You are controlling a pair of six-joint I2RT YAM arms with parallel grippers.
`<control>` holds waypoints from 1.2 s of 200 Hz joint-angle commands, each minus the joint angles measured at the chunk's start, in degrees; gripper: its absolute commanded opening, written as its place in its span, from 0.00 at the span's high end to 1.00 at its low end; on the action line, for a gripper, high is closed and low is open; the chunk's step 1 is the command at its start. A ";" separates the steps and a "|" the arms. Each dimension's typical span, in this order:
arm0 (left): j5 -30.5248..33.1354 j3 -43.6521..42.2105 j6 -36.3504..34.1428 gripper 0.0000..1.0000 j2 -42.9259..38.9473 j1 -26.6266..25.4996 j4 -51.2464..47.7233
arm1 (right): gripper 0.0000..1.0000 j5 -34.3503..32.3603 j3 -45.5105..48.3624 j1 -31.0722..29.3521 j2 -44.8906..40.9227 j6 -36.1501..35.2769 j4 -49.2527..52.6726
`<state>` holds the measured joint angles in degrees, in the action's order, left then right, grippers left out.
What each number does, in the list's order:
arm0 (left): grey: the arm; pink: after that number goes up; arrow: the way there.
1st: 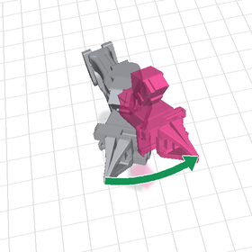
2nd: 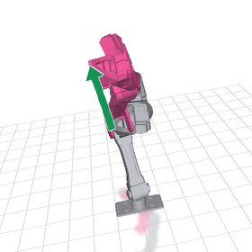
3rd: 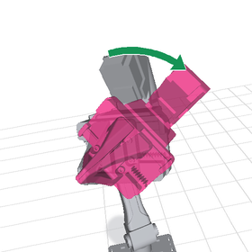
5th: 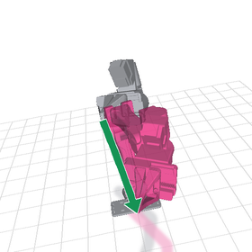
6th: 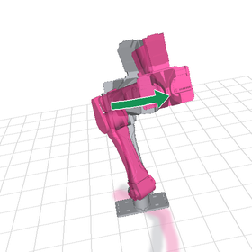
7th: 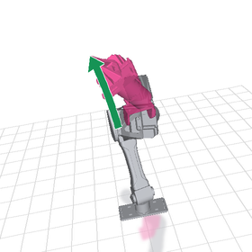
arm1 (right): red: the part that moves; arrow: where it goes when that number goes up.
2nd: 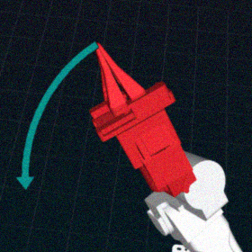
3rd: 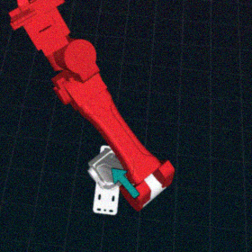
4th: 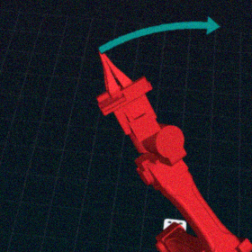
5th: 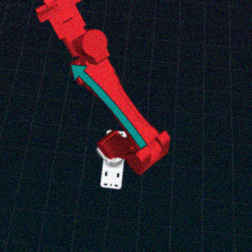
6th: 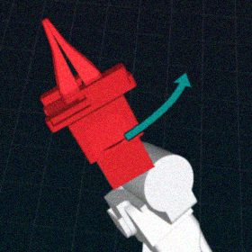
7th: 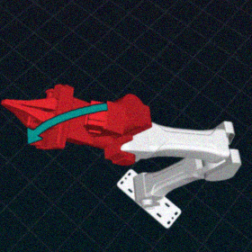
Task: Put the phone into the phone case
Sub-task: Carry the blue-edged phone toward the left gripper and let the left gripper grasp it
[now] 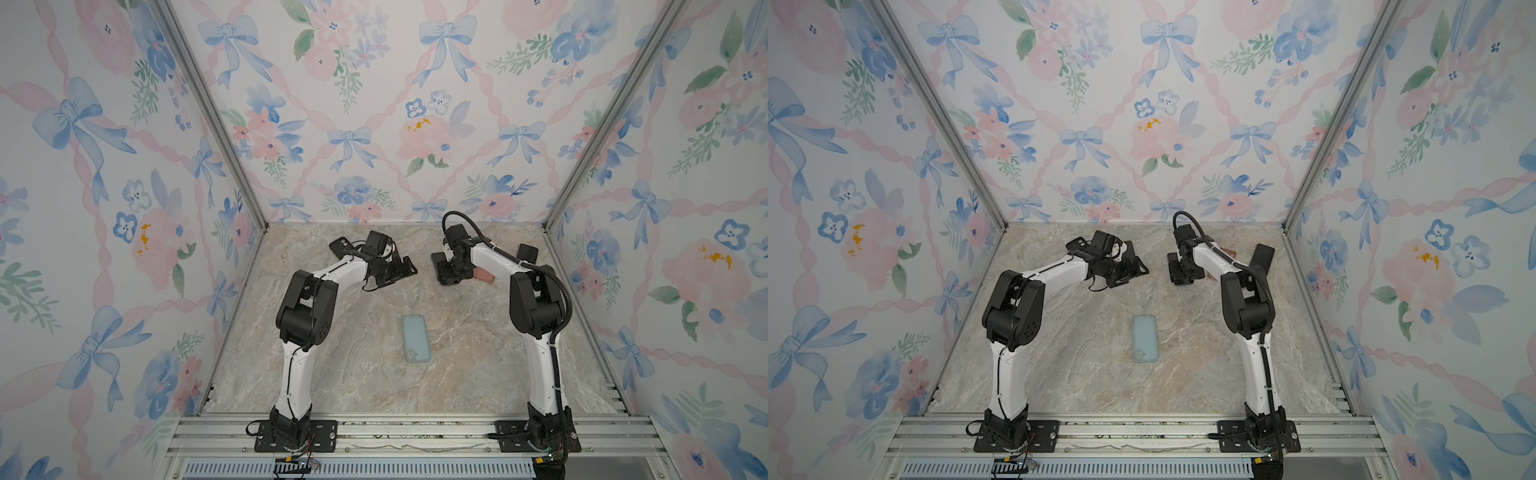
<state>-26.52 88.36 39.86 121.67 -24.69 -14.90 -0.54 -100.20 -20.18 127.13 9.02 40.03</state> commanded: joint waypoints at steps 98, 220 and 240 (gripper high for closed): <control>-11.08 -1.43 8.02 0.13 2.57 -4.41 6.14 | 0.41 5.00 37.12 -5.54 -25.46 6.69 -18.13; -18.82 1.52 14.75 0.33 12.64 -4.05 16.73 | 0.42 9.33 45.52 -5.32 -28.25 6.54 -25.92; -19.38 1.44 16.06 0.41 13.61 -4.05 18.51 | 0.41 9.88 46.09 -5.26 -28.47 6.29 -26.60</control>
<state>-44.86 89.71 53.67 132.27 -28.88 1.34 6.39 -55.92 -25.56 99.59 14.83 14.52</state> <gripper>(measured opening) 0.633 0.704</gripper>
